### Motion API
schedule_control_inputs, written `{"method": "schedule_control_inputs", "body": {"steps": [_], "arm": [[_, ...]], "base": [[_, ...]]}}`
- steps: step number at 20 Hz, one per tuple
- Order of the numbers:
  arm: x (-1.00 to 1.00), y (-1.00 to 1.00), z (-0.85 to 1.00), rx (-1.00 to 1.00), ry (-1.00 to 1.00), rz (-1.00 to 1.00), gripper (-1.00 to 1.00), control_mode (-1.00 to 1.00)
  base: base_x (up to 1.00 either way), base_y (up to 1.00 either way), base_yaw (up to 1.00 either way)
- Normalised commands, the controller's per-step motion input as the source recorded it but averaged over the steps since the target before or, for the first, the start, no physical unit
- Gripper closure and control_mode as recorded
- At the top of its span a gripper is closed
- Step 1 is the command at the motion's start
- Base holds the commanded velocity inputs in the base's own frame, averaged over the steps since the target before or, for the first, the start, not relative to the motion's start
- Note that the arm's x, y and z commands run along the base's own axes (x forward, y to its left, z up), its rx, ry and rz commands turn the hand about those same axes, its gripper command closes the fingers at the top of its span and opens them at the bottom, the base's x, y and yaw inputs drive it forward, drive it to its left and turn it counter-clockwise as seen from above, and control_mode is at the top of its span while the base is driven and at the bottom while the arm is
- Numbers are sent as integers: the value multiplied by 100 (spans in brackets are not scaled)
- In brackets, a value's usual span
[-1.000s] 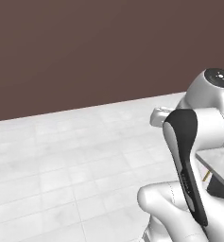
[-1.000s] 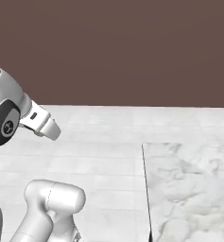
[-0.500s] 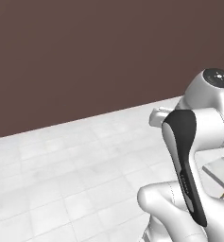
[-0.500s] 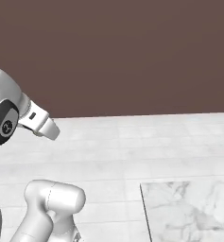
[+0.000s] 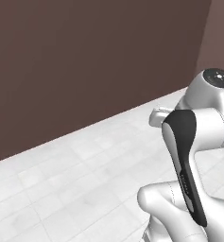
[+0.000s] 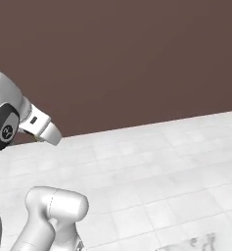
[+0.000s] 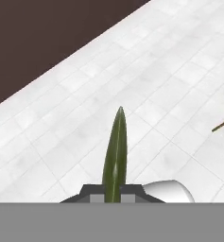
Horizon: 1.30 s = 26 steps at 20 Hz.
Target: Take the lemon wedge from the fridge and place it on the plate with fish on the dining counter.
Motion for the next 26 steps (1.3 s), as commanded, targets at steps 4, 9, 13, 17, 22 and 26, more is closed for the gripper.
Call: {"method": "schedule_control_inputs", "body": {"steps": [4,9,13,17,22,26], "arm": [[0,0,0,0,0,0,100,100],[0,0,0,0,0,0,100,100],[0,0,0,0,0,0,100,100],[0,0,0,0,0,0,100,100],[0,0,0,0,0,0,100,100],[0,0,0,0,0,0,100,100]], "base": [[100,33,-49],[100,13,-56],[100,0,-61],[100,0,-59],[100,0,-54],[100,8,-45]]}}
